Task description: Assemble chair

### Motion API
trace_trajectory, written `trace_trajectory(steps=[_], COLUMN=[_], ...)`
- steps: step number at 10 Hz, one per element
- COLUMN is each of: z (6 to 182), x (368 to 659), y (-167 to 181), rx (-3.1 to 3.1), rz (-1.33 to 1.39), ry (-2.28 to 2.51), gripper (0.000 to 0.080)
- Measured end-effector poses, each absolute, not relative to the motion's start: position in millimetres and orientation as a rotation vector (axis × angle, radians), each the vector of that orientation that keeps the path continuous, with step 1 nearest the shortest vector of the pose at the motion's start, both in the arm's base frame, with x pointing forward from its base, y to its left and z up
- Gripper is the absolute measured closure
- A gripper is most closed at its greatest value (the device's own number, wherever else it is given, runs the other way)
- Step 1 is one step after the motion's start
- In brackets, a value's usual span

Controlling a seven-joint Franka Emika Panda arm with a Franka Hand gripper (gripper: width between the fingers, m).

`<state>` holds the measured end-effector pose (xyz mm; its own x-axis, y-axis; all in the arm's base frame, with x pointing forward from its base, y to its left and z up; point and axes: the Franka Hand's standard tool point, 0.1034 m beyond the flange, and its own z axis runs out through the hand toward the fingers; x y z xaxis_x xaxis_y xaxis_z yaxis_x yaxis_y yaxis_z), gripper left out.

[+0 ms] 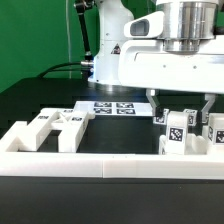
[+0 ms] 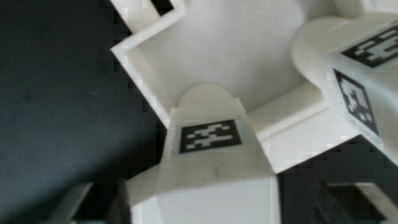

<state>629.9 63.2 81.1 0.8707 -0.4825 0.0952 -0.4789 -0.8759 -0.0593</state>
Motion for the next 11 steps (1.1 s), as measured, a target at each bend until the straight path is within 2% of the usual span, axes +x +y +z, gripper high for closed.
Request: trace_trajectory(steps=[1,2,3,7,11], z=[81.1,81.2,81.2,81.1,80.8], x=[629.9,629.9,629.9,629.8,628.5], y=[63.2,63.0,63.0,63.2,63.6], rx=[-3.006,-3.006,-3.003,-2.956,-2.555], rz=[-0.166,-0.167,-0.166,-0.163,-0.139], ry=[0.773,0.773,0.78,0.922,1.686], gripper=[0.0412,0.0412,0.0512,0.0512,0.0512])
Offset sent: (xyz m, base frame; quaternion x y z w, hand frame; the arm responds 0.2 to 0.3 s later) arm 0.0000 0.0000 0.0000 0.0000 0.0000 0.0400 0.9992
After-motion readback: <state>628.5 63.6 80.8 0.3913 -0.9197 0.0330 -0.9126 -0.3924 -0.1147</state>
